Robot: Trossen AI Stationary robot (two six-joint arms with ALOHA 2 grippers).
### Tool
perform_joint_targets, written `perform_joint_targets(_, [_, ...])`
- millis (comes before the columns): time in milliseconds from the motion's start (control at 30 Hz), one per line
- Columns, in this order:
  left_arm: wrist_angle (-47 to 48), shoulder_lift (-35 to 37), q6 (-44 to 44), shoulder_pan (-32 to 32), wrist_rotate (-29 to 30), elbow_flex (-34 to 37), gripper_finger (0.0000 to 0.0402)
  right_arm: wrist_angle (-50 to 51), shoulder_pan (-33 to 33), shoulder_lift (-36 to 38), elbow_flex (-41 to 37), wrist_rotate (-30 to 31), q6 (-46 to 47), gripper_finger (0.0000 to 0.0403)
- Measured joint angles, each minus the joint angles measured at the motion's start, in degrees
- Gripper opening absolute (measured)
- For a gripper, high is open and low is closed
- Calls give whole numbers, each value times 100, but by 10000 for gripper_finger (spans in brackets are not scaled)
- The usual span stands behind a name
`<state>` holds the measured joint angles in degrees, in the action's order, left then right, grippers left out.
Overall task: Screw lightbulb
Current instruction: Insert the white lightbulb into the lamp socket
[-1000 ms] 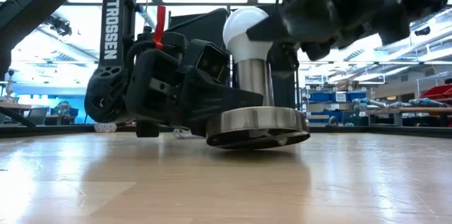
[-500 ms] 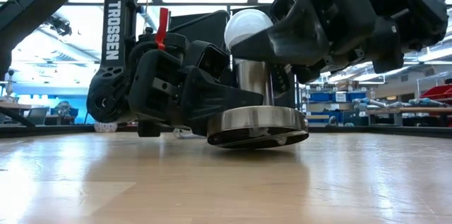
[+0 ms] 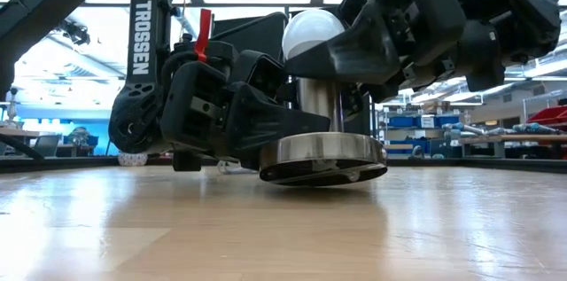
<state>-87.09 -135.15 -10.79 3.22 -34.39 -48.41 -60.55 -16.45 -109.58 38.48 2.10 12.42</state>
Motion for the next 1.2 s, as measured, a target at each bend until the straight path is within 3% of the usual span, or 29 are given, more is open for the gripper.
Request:
perform_joint_targets(667, [71, 11, 20, 2, 82, -6, 198, -37, 0, 0, -7, 130, 241, 191])
perform_joint_targets(1200, [114, 15, 26, -4, 178, -8, 198, -391, 81, 0, -199, 21, 442, 229])
